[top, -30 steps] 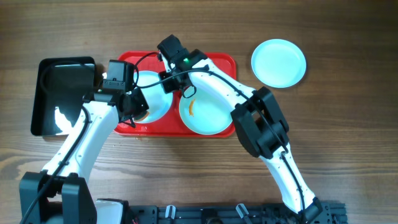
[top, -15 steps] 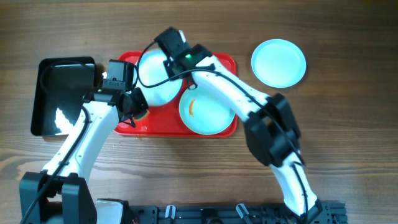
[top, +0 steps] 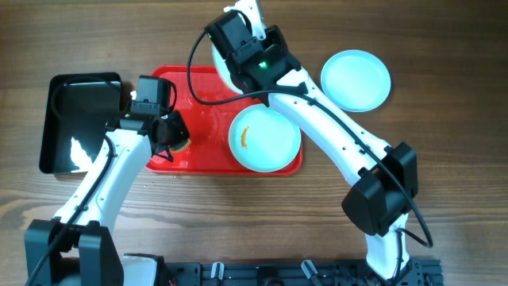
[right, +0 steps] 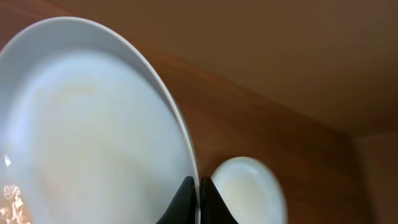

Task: Clean dirty plates on tray and stack at the side
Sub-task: 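Lift the left plate with the right gripper off the red tray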

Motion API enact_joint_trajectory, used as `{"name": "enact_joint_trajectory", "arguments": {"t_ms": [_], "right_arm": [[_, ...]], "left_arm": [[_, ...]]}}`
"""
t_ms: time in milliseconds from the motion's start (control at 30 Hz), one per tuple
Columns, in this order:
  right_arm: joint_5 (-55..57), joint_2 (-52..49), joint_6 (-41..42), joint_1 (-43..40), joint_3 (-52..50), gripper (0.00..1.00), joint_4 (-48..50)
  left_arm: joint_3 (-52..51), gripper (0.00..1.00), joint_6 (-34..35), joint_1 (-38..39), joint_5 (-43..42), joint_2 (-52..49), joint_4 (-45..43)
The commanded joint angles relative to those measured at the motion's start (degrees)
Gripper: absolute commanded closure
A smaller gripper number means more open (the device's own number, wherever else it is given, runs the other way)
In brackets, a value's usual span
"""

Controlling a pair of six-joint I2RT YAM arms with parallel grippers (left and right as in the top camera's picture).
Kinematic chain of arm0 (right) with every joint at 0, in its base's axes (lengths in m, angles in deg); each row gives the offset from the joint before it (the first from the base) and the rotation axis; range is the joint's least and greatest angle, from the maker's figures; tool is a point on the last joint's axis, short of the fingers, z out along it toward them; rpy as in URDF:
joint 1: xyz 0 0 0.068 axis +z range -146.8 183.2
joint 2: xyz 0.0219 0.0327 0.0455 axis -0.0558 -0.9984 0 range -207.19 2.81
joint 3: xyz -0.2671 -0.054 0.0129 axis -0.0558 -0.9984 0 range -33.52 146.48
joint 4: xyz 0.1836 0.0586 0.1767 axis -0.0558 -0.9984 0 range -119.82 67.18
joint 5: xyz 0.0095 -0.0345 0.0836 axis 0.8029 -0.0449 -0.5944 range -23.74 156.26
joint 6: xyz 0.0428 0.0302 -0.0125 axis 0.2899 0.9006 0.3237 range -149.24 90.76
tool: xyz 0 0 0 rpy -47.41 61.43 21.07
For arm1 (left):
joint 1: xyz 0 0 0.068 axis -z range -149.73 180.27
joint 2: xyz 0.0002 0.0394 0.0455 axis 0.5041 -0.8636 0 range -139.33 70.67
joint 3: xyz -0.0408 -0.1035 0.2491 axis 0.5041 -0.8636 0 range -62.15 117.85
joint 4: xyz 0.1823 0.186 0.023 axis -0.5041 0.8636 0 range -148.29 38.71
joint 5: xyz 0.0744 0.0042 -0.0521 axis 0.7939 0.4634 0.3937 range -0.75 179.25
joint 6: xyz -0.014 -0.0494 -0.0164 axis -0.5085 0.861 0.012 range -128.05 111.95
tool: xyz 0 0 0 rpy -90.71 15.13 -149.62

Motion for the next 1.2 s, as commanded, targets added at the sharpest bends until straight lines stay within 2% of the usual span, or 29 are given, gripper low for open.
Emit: {"name": "enact_joint_trajectory", "arguments": {"t_ms": [0, 133, 233, 400, 567, 767, 967, 1033, 1100, 1167], "right_arm": [[13.7, 1.6, -6.7, 2.6, 0.2, 0.96, 0.5], [19.8, 1.6, -12.5, 5.6, 0.2, 0.96, 3.2], [20.0, 1.6, -14.7, 7.4, 0.2, 0.95, 3.6], [19.9, 1.6, -14.1, 8.6, 0.2, 0.96, 3.2], [16.7, 1.6, -9.3, 7.7, 0.2, 0.96, -0.2], [1.2, 1.9, 5.4, 3.9, 0.2, 0.96, -8.6], [-35.5, 3.6, 22.7, -9.4, 0.2, 0.96, -13.2], [-47.9, 3.5, 24.7, -16.2, 0.2, 0.96, -13.8], [-54.1, 3.5, 24.7, -22.2, -0.3, 0.96, -14.8], [-54.7, 3.5, 24.6, -26.9, -0.9, 0.96, -16.1]], "left_arm": [[-0.2, 0.96, 0.6, -0.1, -0.7, -0.5, -0.7], [-0.2, 0.96, 0.6, -0.1, -0.7, -0.5, -0.7], [-0.2, 0.96, 0.6, -0.1, -0.7, -0.5, -0.7], [-0.3, 0.96, 0.6, -0.1, -0.7, -0.5, -0.7], [-0.3, 0.96, 0.6, -0.1, -0.7, -0.5, -0.7], [-0.3, 0.96, 0.6, -0.1, -0.7, -0.5, -0.7], [-0.3, 0.96, 0.6, -0.1, -0.7, -0.5, -0.7], [-0.3, 0.96, 0.6, -0.1, -0.7, -0.5, -0.7], [-0.3, 0.96, 0.6, -0.1, -0.7, -0.5, -0.7], [-0.3, 0.96, 0.6, -0.1, -0.7, -0.5, -0.6]]}}
